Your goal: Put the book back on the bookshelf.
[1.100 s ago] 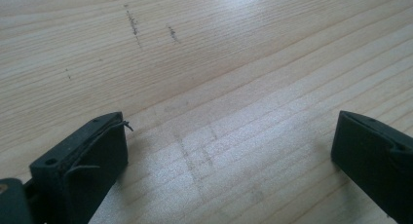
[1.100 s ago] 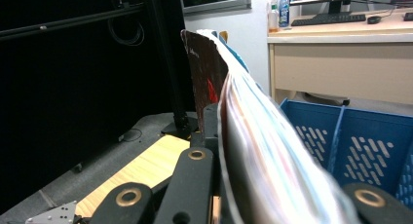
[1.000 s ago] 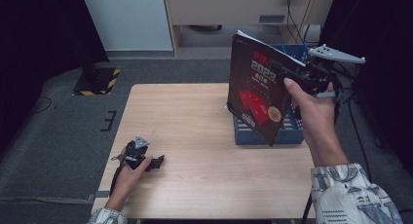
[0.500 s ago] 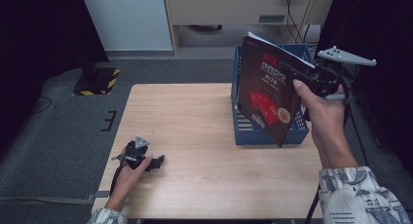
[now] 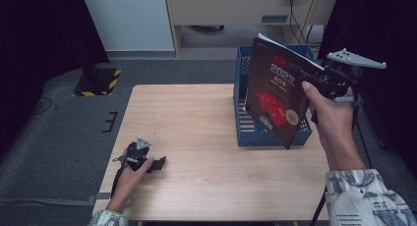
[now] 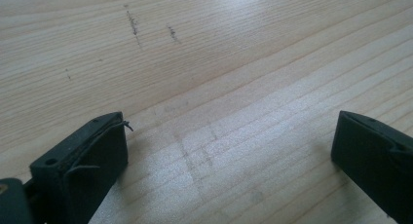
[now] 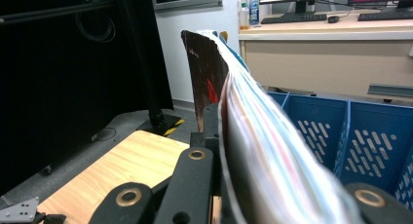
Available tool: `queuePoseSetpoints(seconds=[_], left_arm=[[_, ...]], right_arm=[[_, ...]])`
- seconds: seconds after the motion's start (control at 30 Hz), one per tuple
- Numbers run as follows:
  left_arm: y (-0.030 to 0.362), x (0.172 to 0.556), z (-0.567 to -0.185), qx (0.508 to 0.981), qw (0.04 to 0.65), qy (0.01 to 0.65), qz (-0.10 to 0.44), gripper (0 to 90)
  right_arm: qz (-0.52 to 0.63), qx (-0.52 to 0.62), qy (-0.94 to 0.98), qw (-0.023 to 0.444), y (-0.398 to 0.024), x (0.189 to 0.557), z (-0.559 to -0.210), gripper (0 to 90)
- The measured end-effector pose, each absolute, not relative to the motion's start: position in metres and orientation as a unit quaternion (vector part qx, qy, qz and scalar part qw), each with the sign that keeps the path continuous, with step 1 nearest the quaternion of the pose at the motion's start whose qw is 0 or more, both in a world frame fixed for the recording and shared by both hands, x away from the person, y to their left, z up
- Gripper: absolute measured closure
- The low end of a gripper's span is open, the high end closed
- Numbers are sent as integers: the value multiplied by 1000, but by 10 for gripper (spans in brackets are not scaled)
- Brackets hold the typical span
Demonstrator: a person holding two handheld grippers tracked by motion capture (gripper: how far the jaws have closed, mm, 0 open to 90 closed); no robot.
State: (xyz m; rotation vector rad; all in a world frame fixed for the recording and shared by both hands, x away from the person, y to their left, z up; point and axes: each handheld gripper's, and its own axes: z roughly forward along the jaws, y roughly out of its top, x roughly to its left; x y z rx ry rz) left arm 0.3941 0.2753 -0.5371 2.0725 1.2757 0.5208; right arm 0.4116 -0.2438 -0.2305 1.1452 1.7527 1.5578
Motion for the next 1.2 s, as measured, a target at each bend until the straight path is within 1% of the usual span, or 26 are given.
queuePoseSetpoints(seconds=[0.7, 1.2], left_arm=[[275, 394, -537, 789, 321, 485, 198, 0], [275, 394, -537, 789, 322, 485, 198, 0]], right_arm=[[565, 443, 639, 275, -263, 410, -238, 871], [561, 460, 626, 286, -284, 406, -235, 871]])
